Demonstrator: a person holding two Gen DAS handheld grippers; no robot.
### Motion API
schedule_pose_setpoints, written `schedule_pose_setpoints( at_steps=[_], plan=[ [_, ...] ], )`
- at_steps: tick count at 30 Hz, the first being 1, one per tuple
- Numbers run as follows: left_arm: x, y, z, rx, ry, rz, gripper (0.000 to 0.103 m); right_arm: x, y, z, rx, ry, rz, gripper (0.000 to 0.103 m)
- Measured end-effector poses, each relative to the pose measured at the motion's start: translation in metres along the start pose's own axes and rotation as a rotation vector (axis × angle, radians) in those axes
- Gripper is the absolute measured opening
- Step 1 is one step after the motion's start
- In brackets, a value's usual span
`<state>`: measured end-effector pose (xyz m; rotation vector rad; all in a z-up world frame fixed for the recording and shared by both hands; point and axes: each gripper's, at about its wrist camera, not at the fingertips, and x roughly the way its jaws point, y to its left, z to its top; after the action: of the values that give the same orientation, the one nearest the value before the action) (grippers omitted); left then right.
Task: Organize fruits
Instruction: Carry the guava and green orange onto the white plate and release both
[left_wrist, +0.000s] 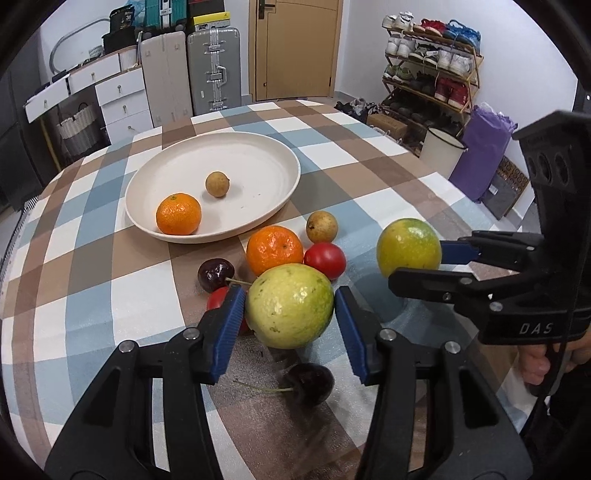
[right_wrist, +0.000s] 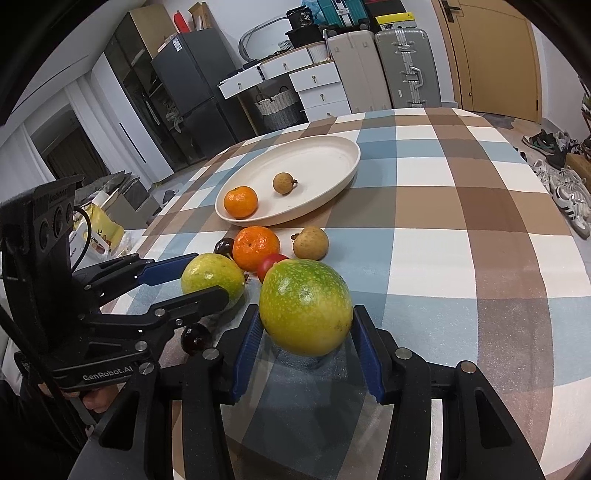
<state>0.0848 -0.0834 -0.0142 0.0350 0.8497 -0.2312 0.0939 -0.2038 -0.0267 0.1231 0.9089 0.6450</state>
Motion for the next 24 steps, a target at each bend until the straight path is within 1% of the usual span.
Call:
schedule_pose_setpoints(
  at_steps=[6,9,15,20,24],
  plan=[
    [-0.010,0.010,0.004,-0.058,-0.022,-0.034,0.048,-0.004,0.007,0.006,-0.022,-0.016,-0.002,0.050],
    [-0.017,0.011,0.008,-0.067,-0.039,-0.023,0.048,-0.007,0.012,0.012,-0.035,-0.024,-0.001,0.050],
    [-0.030,0.019,0.019,-0.088,-0.075,-0.024,0.048,-0.015,0.016,0.030,-0.045,-0.059,0.003,0.050],
    [-0.038,0.030,0.028,-0.127,-0.091,-0.039,0.048,-0.018,0.020,0.047,-0.044,-0.087,0.013,0.050],
    [-0.041,0.038,0.033,-0.145,-0.101,-0.018,0.048,-0.020,0.027,0.060,-0.060,-0.105,0.015,0.050]
  ],
)
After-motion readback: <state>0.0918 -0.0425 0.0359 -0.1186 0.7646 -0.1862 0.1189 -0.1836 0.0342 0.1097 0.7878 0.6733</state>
